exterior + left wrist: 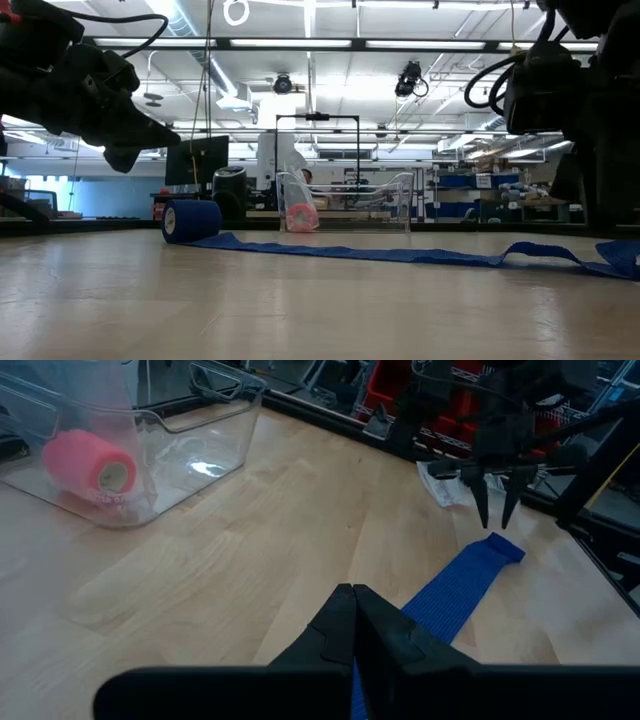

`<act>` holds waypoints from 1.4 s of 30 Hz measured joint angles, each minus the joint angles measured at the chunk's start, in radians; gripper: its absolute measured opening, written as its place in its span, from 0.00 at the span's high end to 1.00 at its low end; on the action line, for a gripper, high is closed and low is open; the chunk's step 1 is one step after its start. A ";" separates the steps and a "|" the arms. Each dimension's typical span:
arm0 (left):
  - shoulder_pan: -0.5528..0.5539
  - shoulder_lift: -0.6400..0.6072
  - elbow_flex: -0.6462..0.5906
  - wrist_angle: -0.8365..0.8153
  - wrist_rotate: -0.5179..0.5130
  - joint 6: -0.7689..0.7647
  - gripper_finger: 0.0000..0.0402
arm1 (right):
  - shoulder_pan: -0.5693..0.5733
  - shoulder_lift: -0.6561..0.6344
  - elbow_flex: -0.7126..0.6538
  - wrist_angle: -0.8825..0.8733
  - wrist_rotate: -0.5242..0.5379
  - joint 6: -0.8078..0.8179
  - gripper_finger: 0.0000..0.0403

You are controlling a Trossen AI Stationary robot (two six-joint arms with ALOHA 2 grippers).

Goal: Roll bandage
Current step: Roll the blue bandage

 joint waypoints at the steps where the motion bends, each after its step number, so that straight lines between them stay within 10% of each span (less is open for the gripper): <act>1: 0.000 0.000 0.000 0.000 0.000 0.000 0.98 | 0.000 0.000 0.000 0.002 0.000 0.000 0.74; 19: 0.000 0.000 0.000 -0.001 0.005 0.001 0.98 | 0.000 0.152 0.002 0.163 -0.033 0.001 0.75; 29: 0.000 0.002 0.000 -0.001 0.005 0.001 0.98 | 0.011 0.101 -0.001 0.160 -0.016 -0.031 0.98; 42: 0.000 0.002 0.000 -0.001 0.005 0.000 0.98 | 0.095 0.082 -0.001 0.163 0.018 -0.135 0.99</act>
